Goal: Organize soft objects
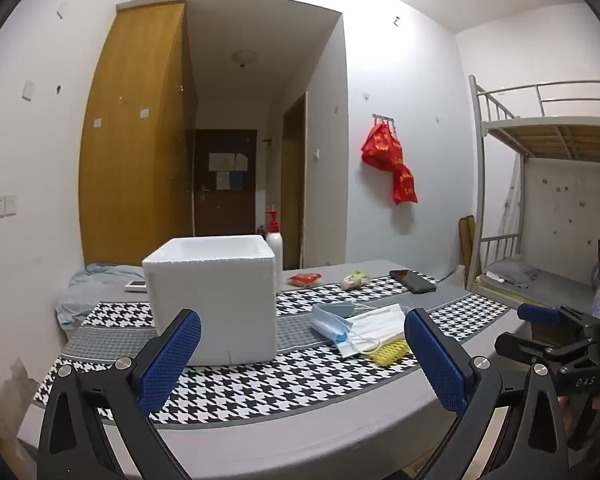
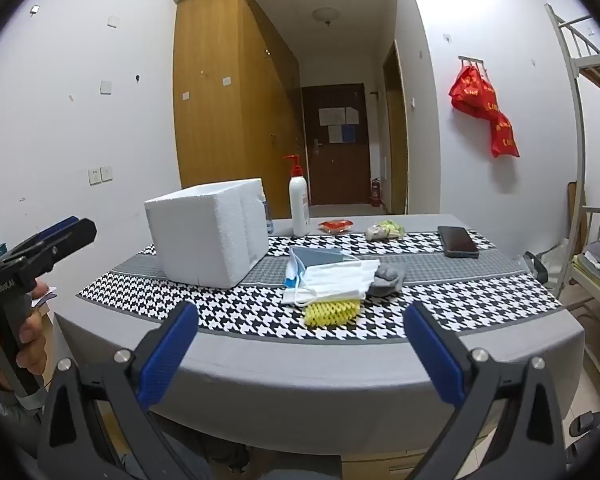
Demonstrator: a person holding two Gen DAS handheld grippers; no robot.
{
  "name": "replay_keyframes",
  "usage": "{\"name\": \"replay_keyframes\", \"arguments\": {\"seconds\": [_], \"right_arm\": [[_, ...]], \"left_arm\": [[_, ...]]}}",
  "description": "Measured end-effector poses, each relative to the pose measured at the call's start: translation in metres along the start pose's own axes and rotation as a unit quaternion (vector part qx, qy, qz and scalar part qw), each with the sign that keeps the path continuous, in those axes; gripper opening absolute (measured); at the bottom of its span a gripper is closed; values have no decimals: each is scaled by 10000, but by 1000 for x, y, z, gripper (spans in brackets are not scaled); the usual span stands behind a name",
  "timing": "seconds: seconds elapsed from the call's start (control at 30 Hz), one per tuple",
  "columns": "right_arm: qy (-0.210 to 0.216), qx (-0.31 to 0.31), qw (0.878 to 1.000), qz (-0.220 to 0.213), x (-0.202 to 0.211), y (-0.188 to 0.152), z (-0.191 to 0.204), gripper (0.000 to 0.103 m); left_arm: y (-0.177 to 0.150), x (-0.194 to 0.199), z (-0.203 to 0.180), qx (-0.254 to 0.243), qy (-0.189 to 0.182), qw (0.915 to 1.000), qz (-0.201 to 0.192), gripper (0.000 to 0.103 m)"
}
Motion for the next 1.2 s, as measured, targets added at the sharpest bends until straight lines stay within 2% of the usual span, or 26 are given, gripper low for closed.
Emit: {"name": "replay_keyframes", "arguments": {"seconds": [0.07, 0.23, 0.33, 0.57, 1.2], "right_arm": [[-8, 97, 9999, -51, 1, 1, 0, 103], [33, 96, 9999, -37, 0, 0, 1, 103], [-5, 32, 10000, -49, 0, 0, -7, 103], [-14, 20, 10000, -17, 0, 1, -7, 103], [-75, 76, 9999, -40, 2, 0, -2, 103]], "left_arm": [[-2, -8, 2, 23, -26, 9999, 115, 102], [-4, -7, -11, -47, -117, 9999, 99, 102], [-5, -6, -3, 22, -43, 9999, 107, 102], [-4, -4, -4, 0, -146, 9999, 63, 102], [-4, -7, 0, 129, -48, 9999, 94, 102]]}}
Point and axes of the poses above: each gripper's, at about its wrist camera, not at the fingertips, and x roughly against the way its jaws point, z to its left, y to its top, the point moved 7 cm from there along -x, roughly the way its jaws point, and after that the axes turned 5 degrees about y, right-handed, at the moved point
